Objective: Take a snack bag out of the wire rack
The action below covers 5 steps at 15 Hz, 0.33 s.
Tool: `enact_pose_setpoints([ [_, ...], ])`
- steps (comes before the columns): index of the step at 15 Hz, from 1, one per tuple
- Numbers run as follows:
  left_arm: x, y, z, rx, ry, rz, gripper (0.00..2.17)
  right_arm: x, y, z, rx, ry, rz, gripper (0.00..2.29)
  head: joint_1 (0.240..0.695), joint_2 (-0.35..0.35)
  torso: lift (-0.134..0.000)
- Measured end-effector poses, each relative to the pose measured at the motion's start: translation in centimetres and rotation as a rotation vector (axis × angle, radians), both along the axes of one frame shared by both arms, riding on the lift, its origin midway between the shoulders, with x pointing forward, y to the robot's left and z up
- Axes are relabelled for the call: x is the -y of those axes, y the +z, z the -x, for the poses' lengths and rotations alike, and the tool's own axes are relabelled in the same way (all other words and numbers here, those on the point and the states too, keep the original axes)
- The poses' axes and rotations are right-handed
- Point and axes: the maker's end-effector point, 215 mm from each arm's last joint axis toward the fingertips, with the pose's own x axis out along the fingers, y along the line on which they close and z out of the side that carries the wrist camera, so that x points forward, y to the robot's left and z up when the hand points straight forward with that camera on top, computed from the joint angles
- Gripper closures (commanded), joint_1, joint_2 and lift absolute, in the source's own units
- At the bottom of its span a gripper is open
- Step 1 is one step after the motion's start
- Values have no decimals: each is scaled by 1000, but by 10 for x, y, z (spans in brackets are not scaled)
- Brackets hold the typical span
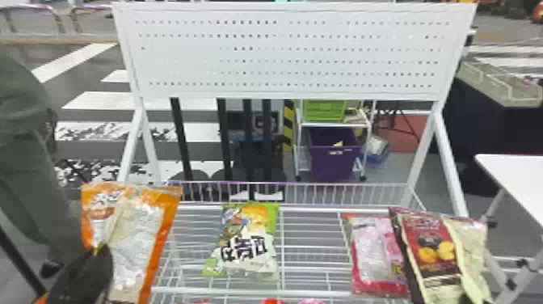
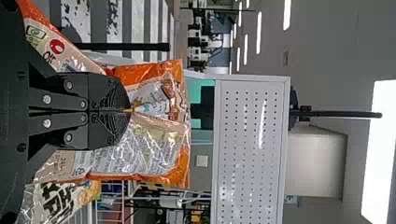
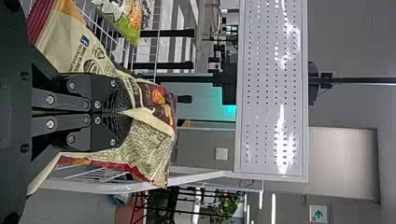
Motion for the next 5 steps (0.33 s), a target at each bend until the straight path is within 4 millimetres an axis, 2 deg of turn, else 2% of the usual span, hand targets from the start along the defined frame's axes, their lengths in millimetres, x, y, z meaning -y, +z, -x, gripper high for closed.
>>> enact_pose_setpoints([
  [5, 0, 0, 0, 0, 0, 0, 1868, -1, -1, 0, 0, 6, -1, 2253, 499, 0, 0],
])
